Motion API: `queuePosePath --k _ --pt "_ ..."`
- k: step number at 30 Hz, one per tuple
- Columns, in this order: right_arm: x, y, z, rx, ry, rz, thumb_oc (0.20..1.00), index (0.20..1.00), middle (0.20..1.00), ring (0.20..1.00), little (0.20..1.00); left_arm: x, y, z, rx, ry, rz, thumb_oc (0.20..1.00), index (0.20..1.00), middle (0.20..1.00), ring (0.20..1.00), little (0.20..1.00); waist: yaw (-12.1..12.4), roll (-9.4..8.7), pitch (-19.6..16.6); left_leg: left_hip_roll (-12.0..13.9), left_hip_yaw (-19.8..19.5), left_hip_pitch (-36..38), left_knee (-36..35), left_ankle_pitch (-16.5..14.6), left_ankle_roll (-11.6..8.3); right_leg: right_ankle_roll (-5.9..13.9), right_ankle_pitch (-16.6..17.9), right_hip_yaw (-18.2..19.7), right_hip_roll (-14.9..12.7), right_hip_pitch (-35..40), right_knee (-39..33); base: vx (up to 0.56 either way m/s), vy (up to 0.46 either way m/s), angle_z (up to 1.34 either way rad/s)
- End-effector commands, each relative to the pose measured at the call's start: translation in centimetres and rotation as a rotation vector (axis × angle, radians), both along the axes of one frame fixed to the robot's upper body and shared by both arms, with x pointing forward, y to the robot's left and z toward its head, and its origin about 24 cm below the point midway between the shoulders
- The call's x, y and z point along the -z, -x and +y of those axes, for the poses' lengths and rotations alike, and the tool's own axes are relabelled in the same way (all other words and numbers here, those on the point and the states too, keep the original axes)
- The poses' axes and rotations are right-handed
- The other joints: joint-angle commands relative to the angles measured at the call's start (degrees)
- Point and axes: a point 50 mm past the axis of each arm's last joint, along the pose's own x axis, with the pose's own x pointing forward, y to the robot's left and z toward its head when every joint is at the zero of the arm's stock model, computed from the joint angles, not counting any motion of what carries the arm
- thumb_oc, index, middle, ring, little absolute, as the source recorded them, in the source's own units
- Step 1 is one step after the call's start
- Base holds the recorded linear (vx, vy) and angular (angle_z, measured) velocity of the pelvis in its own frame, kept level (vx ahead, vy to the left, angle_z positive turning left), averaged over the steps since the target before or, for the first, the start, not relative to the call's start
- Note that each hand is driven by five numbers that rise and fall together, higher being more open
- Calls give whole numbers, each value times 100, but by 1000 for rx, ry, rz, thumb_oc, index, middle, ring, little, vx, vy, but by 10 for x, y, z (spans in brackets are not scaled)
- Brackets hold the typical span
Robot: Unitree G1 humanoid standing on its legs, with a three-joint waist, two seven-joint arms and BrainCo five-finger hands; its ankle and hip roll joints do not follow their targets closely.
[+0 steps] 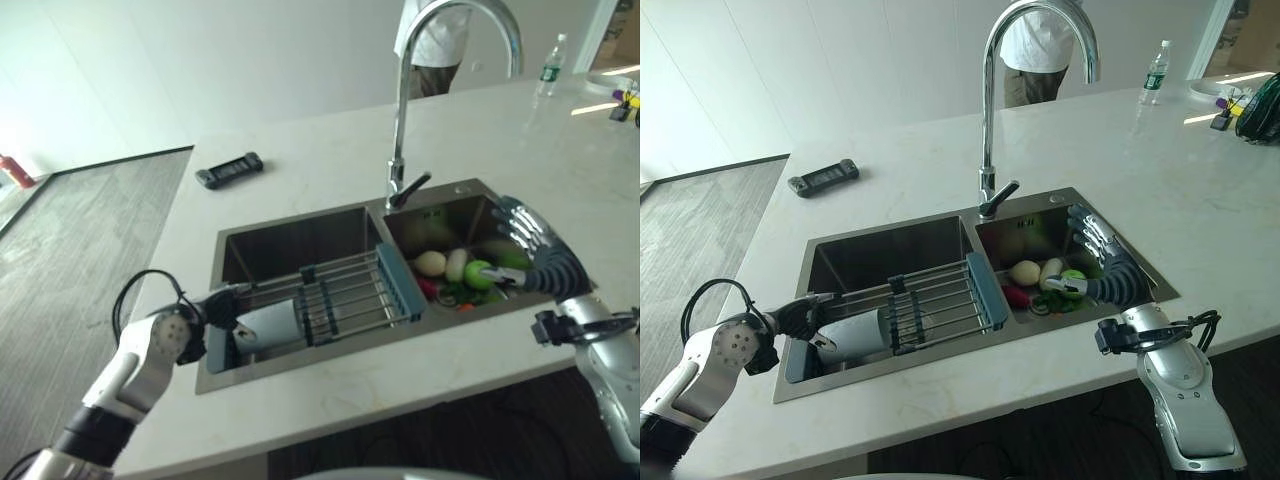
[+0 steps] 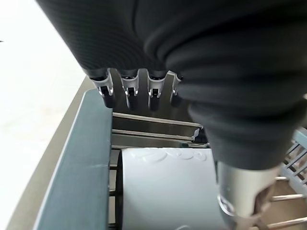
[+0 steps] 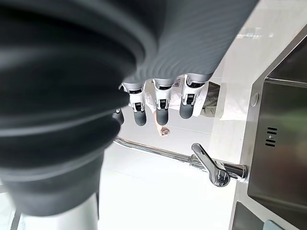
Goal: Place the dishes in the dishwasher.
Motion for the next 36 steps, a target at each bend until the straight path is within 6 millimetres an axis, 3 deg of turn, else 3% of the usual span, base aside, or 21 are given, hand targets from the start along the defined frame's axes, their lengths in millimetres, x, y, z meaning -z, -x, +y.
queuePosePath --k 1,10,19,24,36 --pt "-32 -8 8 -58 -5 -183 1000 1000 1000 1000 1000 -24 -24 3 17 -103 -110 1000 1000 1000 1000 1000 -11 -69 47 128 237 168 39 -332 1 324 -373 -173 -50 172 9 2 2 -6" --pt "-30 -8 10 -71 -5 -175 1000 1000 1000 1000 1000 -16 -24 3 24 -175 -79 1000 1000 1000 1000 1000 -64 -102 48 146 305 206 39 -338 7 320 -379 -140 -14 173 9 5 -1 -3" --pt "-31 -8 11 -76 -14 -174 1000 1000 1000 1000 1000 -8 -25 3 72 -352 -89 1000 1000 1000 1000 1000 -119 -115 41 140 354 230 39 -355 13 331 -374 -84 3 161 9 2 -1 -1" --pt "-29 -8 13 -76 -20 -171 1000 1000 1000 1000 1000 -3 -24 -5 117 -387 -89 1000 1000 1000 1000 1000 -139 -133 38 136 379 236 39 -365 22 333 -368 -53 14 148 9 10 -15 -5" --pt "-28 -8 14 -68 -14 -169 1000 1000 1000 1000 1000 -14 -28 -13 156 -374 -139 1000 1000 1000 1000 1000 -193 -117 64 133 452 269 39 -386 41 344 -355 -8 22 135 9 0 0 0"
